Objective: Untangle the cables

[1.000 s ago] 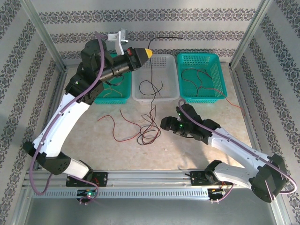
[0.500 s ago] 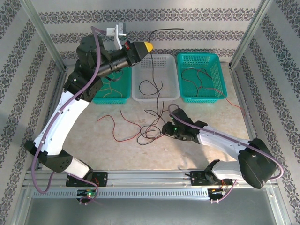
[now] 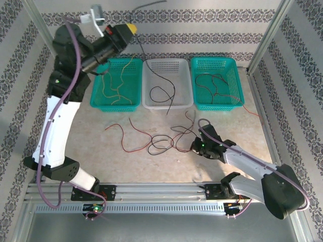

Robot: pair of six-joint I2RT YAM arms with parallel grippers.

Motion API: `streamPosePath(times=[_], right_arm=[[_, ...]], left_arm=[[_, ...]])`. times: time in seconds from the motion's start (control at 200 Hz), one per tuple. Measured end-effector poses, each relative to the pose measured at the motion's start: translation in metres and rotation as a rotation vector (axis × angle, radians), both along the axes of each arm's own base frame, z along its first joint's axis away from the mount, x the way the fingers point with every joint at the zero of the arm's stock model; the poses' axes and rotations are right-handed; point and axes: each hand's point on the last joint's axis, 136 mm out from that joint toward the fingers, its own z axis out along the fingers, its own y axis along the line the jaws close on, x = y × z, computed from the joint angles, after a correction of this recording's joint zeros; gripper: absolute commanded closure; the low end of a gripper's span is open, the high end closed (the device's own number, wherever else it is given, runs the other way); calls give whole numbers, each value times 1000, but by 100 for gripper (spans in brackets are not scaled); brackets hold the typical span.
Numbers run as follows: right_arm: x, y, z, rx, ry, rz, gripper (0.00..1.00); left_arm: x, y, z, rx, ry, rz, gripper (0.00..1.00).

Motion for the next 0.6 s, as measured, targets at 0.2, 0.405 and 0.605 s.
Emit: streamPosePath(times=[0.2, 0.405, 0.605], right_arm=[[-8, -14, 9, 27, -20, -38, 58], [-6, -12, 57, 42, -105, 6, 41], [-4, -8, 116, 58, -199, 49, 40]], left_arm=[[12, 27, 4, -3, 9, 93, 100], [63, 9, -36, -47, 87, 56, 100], [134, -10, -97, -28, 195, 59, 100]])
